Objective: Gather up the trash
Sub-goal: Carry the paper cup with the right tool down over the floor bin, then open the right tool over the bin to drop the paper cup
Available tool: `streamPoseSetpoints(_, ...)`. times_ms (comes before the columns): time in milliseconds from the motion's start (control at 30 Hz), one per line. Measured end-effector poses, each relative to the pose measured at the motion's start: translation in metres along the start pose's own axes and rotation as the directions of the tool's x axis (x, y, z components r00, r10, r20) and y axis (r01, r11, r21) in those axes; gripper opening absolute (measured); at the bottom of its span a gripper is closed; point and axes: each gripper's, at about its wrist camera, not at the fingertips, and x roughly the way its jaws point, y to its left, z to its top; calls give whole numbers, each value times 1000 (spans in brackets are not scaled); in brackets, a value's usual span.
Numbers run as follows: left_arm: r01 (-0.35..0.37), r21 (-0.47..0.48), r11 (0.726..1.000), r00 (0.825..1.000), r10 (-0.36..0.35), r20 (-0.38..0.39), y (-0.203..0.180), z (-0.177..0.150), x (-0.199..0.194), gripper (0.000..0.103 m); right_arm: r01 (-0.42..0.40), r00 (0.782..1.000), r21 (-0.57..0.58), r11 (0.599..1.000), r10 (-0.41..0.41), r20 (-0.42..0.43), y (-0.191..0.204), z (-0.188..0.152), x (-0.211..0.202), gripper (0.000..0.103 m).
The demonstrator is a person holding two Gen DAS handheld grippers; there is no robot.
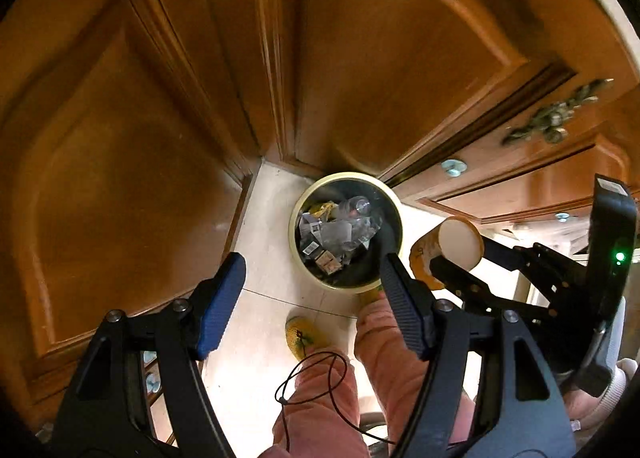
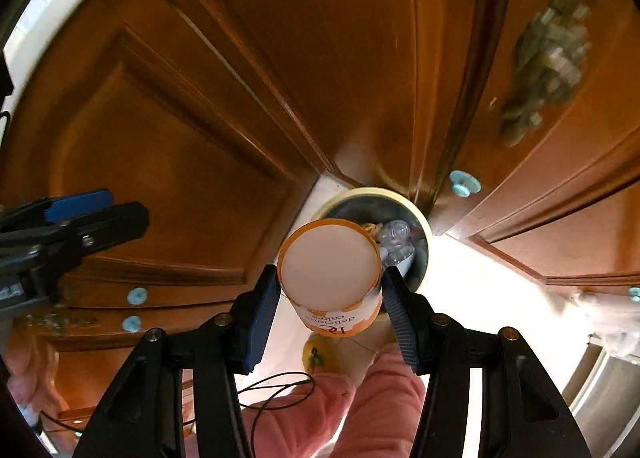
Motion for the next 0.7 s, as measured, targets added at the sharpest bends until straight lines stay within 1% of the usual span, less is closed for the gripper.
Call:
streamPoseSetpoints(67,-7,-9,1000,1000,7,-5,3,1,10,67,0,1000,-5,1000,0,-13,-1,-2,18,53)
streamPoseSetpoints(133,-14,-20,1000,1000,14,-7,5,2,16,67,-3,1000,-10,1000,2,-25,-3,3,33,53)
streamPoseSetpoints(233,-26,-36,999,1000,26,-3,10,4,18,67,-14,999,-10,1000,14,-40,-5,9,46,54)
streamPoseSetpoints(300,-31,-46,998,1000,31,0,12,6,18,67,-35,998,-9,999,34,-57,-5,14,52,59)
streamPoseSetpoints(333,-33,-48,998,999,33,1,13,7,17,67,-44,997,-2,999,44,-65,-5,15,53,66)
streamPoseSetpoints(367,-36,-51,998,999,36,3,13,7,15,67,-56,996,4,998,56,-70,-7,17,52,69)
streamPoseSetpoints(433,-40,-55,998,999,40,5,13,8,10,67,-68,996,1,998,68,-61,-10,25,47,70)
streamPoseSetpoints(467,-39,-57,998,999,39,6,13,9,7,67,-65,996,-11,998,64,-58,-16,32,44,70)
streamPoseSetpoints(567,-30,-57,998,999,31,12,12,11,1,67,-55,997,-42,998,53,-55,-15,42,32,70)
streamPoseSetpoints(700,-20,-33,999,999,22,35,4,15,-27,67,-36,999,-83,996,34,-30,-8,47,1,70)
